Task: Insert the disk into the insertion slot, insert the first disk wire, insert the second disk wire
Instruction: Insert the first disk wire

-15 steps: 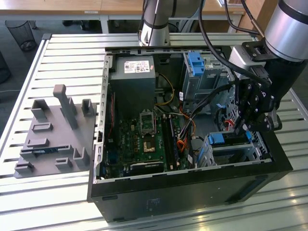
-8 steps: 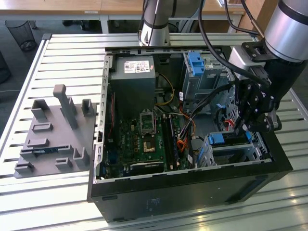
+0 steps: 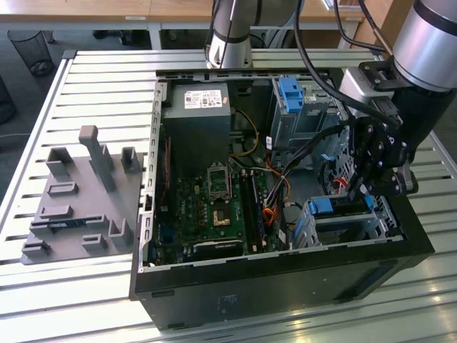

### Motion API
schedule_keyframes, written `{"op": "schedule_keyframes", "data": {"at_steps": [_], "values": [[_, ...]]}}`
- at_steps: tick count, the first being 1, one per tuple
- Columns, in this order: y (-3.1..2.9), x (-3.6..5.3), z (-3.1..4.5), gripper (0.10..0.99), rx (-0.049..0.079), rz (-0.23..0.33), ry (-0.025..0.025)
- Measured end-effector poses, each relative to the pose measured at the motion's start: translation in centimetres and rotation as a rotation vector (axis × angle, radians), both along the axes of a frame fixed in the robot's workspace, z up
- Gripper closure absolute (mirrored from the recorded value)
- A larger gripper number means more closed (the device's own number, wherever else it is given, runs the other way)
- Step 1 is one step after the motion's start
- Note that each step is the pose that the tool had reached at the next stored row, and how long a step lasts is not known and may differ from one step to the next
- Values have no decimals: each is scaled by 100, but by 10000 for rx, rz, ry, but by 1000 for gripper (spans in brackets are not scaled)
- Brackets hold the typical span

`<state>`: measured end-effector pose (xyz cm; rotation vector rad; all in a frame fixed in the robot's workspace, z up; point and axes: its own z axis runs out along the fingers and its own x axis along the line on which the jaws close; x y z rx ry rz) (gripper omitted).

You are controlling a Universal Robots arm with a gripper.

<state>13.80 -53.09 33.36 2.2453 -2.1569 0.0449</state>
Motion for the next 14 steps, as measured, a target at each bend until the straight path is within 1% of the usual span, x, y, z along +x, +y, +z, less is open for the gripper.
{"op": "schedule_keyframes", "data": {"at_steps": [14], "values": [[-9,7,-18,918,0,-137,0]]}}
